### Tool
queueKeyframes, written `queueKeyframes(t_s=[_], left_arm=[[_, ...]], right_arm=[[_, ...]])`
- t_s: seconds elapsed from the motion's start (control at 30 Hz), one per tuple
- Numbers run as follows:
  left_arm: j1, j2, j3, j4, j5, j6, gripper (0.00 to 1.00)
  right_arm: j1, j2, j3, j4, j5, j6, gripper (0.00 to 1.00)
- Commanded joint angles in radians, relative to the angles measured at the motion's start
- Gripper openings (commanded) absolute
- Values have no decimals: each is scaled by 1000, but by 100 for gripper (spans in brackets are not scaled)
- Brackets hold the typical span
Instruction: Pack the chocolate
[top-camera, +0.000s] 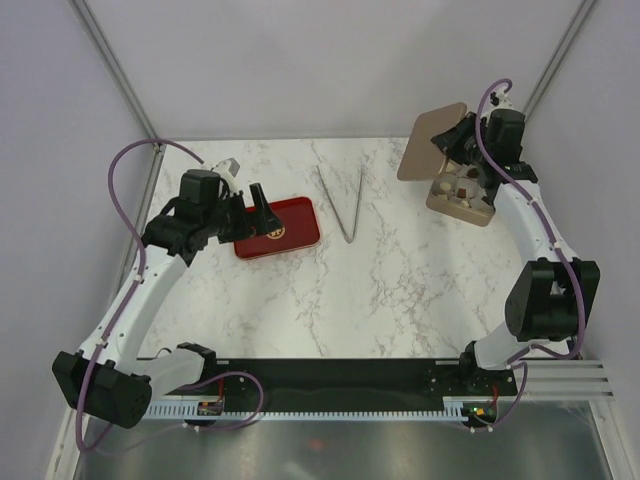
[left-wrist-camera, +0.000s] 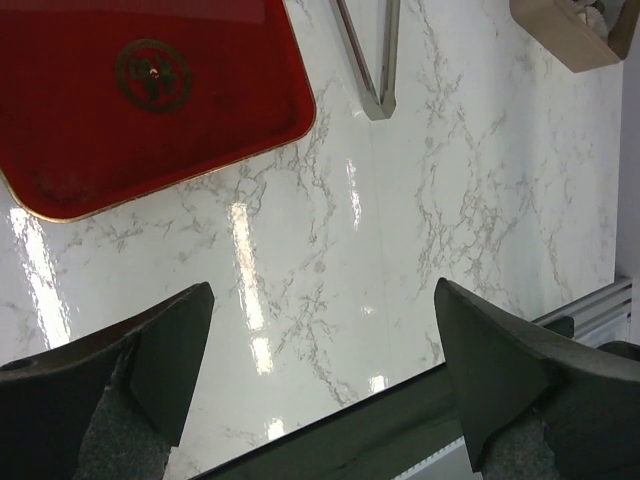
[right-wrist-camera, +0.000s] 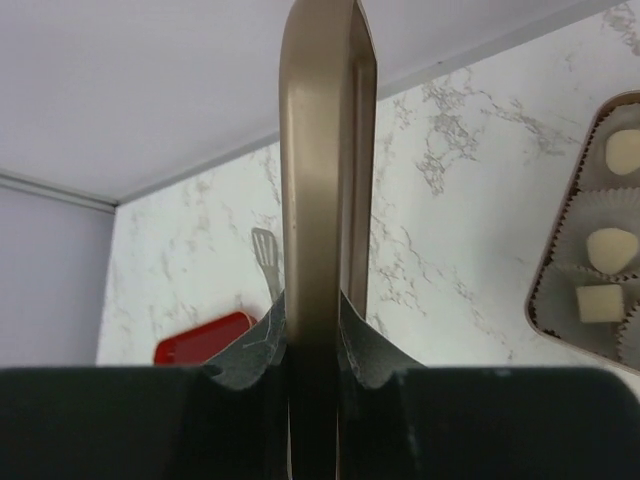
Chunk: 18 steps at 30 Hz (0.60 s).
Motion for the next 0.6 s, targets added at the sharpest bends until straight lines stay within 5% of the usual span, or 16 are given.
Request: queueKeyframes(t_s=[0.0,0.57], left_arm=[[4,-29,-35,124,25,60,100],[4,-32,-148,186,42,126,100]], right_arm=[[-53,-2,-30,224,-79,145,0],[-191,86,-221,672,17,494,2]])
